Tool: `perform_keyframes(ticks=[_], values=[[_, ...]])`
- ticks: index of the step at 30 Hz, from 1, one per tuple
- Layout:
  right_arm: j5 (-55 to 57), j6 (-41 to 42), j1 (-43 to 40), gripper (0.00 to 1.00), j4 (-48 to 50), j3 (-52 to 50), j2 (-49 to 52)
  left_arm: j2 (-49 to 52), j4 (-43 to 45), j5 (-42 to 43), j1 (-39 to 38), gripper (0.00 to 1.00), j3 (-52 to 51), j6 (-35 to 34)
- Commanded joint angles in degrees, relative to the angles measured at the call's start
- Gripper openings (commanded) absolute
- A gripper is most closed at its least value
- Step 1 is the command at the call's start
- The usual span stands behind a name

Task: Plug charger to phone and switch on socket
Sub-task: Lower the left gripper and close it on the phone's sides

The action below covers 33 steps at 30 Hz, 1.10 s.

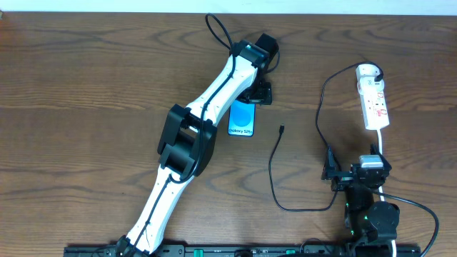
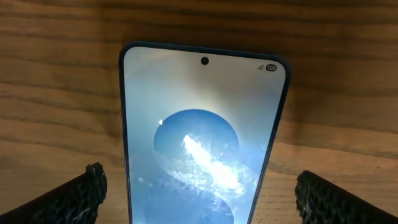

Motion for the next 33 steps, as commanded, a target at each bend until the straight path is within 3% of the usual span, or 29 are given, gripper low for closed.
perform_keyframes(ticks=[1, 20, 33], values=[[-0.07, -0.5, -0.31, 0.99, -0.22, -0.07, -0.2, 0.79, 0.09, -0.92, -0.11, 0.98, -0.74, 1.16], [-0.07, -0.52, -0.31, 0.99, -0.24, -0.07, -0.2, 0.79, 6.19, -0.92, -0.11, 0.98, -8.94, 1.14], [-0.04, -0.5, -0.31, 0.99, -0.22, -0.07, -0.2, 0.79, 1.75, -0.66, -0.15, 0.98, -8.94, 2.49]])
